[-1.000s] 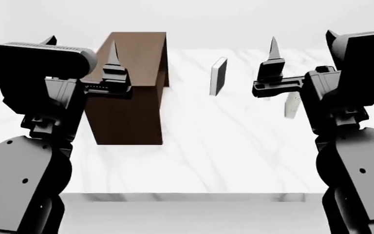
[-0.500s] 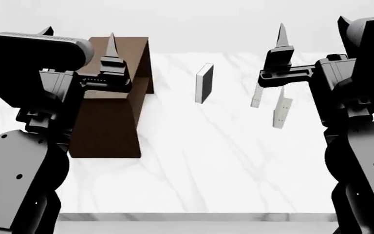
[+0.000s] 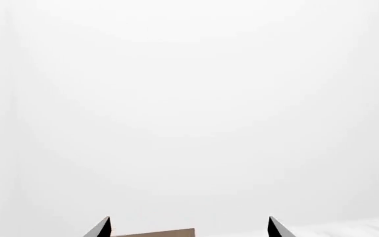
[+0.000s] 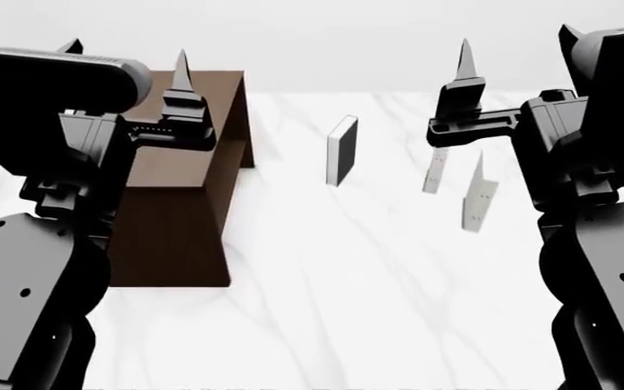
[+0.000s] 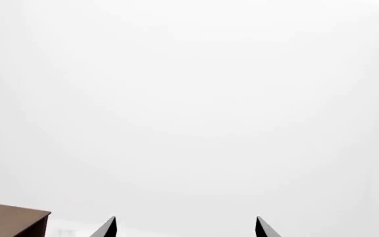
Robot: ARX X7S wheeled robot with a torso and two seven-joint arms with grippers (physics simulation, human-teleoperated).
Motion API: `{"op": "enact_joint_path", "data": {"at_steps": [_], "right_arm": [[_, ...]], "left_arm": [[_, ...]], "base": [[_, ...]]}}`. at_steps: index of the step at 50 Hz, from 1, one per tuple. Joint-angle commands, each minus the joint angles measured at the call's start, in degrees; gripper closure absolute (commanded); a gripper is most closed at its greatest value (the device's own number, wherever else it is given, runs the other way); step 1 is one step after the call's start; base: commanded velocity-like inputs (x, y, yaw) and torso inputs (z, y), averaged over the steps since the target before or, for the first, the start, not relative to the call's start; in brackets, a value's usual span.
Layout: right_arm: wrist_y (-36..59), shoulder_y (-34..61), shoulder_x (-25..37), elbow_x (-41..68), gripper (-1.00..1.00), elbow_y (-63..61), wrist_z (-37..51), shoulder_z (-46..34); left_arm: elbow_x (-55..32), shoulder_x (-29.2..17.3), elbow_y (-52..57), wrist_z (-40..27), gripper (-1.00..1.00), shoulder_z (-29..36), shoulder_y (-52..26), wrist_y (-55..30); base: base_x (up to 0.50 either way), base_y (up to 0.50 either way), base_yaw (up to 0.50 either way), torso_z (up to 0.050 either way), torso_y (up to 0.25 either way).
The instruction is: Pick up the book on the right and place it under the cabinet shelf.
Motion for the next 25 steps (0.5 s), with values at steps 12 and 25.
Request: {"op": "enact_joint_path", "data": {"at_steps": [12, 25], "right_arm": [[-0.79, 0.19, 0.41, 0.35, -1.0, 0.47, 0.45, -0.56], [-1.24, -0.54, 0.61, 0.6, -1.0, 0.39, 0.74, -0.63]], "left_arm": [[-0.62, -0.65, -0.46, -0.57, -1.0, 0.61, -1.39, -0.37], [-1.02, -0.94, -0.32, -0.89, -1.0, 0.64, -1.3, -0.34]], "base": [[0.26, 0.03, 0.0, 0.0, 0.001], [0.28, 0.09, 0.0, 0.0, 0.0]]}}
